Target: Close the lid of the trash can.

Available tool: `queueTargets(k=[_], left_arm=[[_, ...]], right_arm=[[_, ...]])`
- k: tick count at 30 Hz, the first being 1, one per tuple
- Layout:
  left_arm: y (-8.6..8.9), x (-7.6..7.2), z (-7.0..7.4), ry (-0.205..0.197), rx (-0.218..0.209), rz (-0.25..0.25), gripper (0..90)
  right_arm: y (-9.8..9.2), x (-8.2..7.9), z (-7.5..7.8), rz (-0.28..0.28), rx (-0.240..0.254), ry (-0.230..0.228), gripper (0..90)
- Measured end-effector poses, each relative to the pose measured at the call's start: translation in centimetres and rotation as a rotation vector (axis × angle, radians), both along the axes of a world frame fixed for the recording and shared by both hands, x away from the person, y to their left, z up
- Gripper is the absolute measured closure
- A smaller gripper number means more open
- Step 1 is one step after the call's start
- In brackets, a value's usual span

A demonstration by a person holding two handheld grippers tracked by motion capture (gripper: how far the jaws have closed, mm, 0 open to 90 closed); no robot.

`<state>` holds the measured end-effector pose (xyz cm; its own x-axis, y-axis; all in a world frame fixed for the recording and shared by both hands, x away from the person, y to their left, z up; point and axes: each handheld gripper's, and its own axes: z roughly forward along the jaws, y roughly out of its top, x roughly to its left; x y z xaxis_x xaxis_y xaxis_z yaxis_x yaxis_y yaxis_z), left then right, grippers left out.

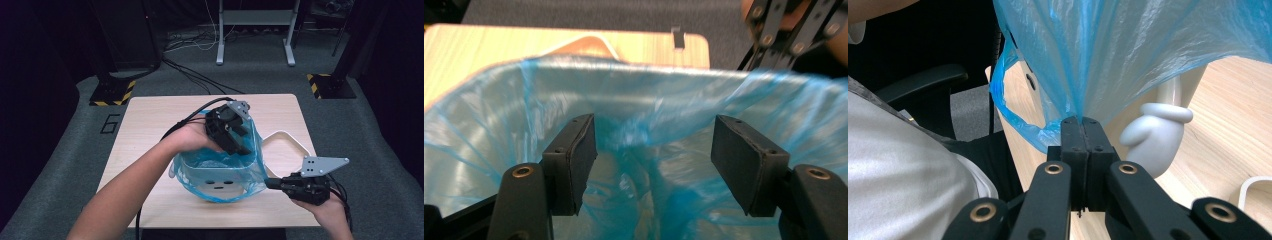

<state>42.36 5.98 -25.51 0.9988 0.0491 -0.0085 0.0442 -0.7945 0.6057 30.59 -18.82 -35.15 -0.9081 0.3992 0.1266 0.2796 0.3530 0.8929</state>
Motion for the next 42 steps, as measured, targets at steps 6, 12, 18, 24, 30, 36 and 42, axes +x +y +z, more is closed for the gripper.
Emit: queueTargets(k=[6, 12, 18, 24, 30, 36, 42], left_arm=[[-0.6, 0.5, -1.3, 0.026, 0.087, 0.007, 34.5], [-1.1, 1.5, -2.3, 0.074, 0.147, 0.029, 34.9], [-1.5, 2.1, -3.0, 0.104, 0.174, 0.032, 34.1], [-1.8, 2.4, -3.6, 0.083, 0.24, 0.042, 36.0], [-1.4, 1.5, -1.6, -0.023, 0.203, 0.059, 37.1], [0.8, 0.3, 1.9, -0.065, 0.131, 0.059, 35.0], [4.9, 0.1, 2.7, -0.024, 0.045, 0.095, 36.4]], right_arm=[[0.0, 0.1, -0.2, 0.002, 0.0, 0.01, 90.0], [0.3, 0.2, -0.5, 0.02, -0.014, 0.02, 90.0], [0.4, 0.3, -0.6, 0.025, -0.017, 0.024, 90.0], [0.4, 0.3, -0.6, 0.019, -0.017, 0.025, 90.0], [0.6, 0.2, -0.5, 0.022, -0.015, 0.022, 90.0], [0.7, 0.3, -0.7, 0.02, -0.021, 0.027, 90.0], [0.4, 0.4, -0.8, 0.017, -0.021, 0.033, 90.0]])
